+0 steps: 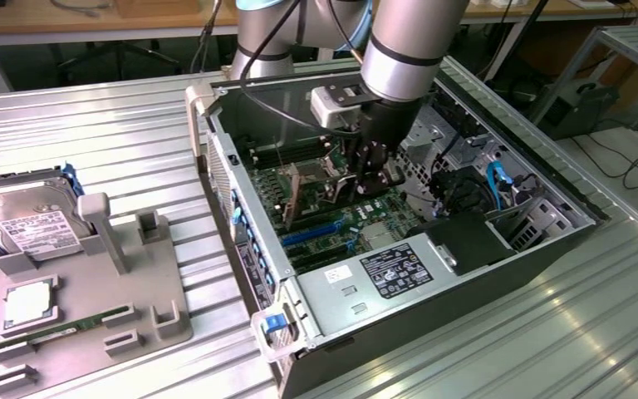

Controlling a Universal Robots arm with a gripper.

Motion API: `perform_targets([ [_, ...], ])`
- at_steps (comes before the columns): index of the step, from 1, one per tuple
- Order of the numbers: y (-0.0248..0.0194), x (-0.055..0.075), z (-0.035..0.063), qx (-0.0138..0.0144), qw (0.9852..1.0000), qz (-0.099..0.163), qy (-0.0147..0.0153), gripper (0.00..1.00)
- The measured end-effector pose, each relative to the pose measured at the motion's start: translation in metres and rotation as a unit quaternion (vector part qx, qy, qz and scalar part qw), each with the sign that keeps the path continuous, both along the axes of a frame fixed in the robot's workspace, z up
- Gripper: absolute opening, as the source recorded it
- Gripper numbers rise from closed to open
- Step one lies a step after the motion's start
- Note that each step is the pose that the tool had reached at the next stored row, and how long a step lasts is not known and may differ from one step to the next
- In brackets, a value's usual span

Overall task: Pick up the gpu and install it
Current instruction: 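Insert the gpu into the slot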

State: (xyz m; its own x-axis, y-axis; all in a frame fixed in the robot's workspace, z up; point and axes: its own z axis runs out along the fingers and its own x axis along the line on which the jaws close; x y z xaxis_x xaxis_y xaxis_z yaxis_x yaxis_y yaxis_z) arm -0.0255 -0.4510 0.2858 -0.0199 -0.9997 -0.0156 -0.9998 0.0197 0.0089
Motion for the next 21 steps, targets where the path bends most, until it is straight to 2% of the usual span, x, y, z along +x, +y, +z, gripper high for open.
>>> perform_targets([
  [11, 0.0000, -0.002, -0.0039, 0.0000, 1.0000, 0.000, 0.0000, 0.27],
  [19, 0.0005, -0.009, -0.0094, 0.0002, 1.0000, 0.001, -0.0001, 0.27],
  [21, 0.0005, -0.010, -0.0112, 0.0001, 1.0000, 0.001, -0.0030, 0.27],
])
